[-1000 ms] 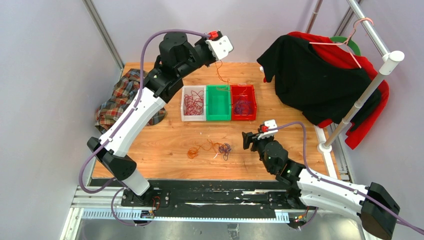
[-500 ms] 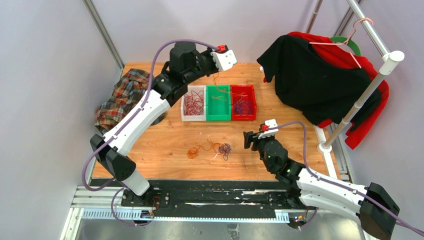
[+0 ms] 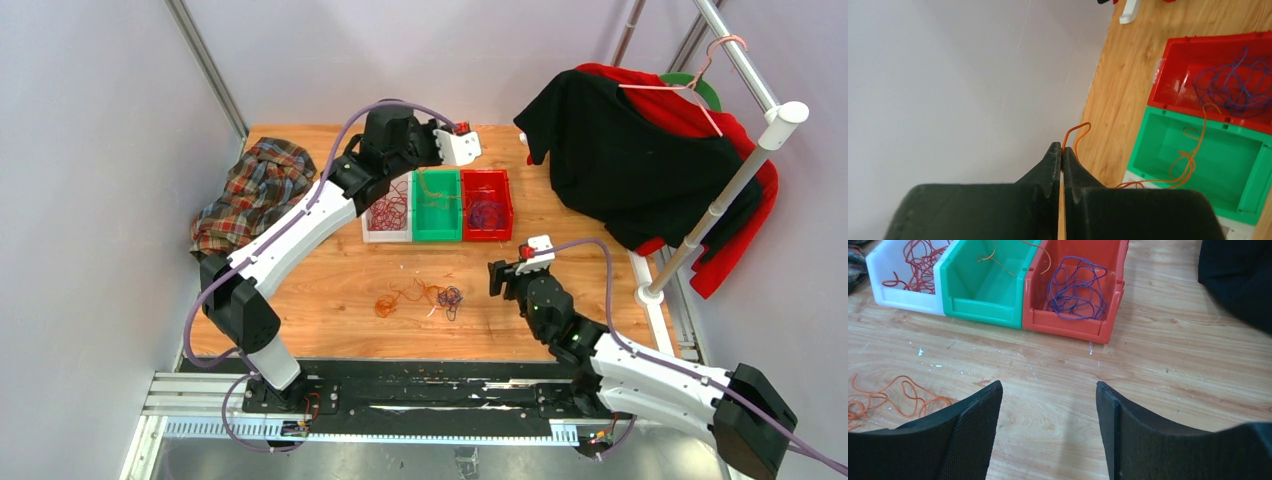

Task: Untangle the cables

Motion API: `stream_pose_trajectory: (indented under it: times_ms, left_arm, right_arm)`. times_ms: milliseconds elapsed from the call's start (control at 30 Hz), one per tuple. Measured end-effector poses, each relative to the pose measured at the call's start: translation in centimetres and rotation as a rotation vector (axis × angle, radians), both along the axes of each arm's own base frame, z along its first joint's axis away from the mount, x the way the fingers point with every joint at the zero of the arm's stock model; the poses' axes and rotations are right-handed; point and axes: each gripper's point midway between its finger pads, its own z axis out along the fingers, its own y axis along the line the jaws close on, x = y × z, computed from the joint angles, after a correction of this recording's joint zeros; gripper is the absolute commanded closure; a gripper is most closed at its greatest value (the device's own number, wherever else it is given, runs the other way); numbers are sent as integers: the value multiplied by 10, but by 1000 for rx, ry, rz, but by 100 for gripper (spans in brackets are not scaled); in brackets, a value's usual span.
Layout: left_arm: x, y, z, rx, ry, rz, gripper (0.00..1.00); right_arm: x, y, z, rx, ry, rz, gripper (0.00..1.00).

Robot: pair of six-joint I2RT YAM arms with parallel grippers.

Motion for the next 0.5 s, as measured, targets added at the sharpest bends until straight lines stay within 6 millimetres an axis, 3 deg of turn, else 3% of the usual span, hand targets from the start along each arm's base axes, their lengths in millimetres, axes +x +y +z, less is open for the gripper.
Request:
stream_pose_trajectory:
  times_ms: [233,500]
  left_arm:
    - [5,8,-19,74,-12,3,100]
    - [23,45,-11,1,17,85,100]
  right_arm:
    - [19,8,5,-10,31,10,31]
    - [41,15,4,-9,62,40,30]
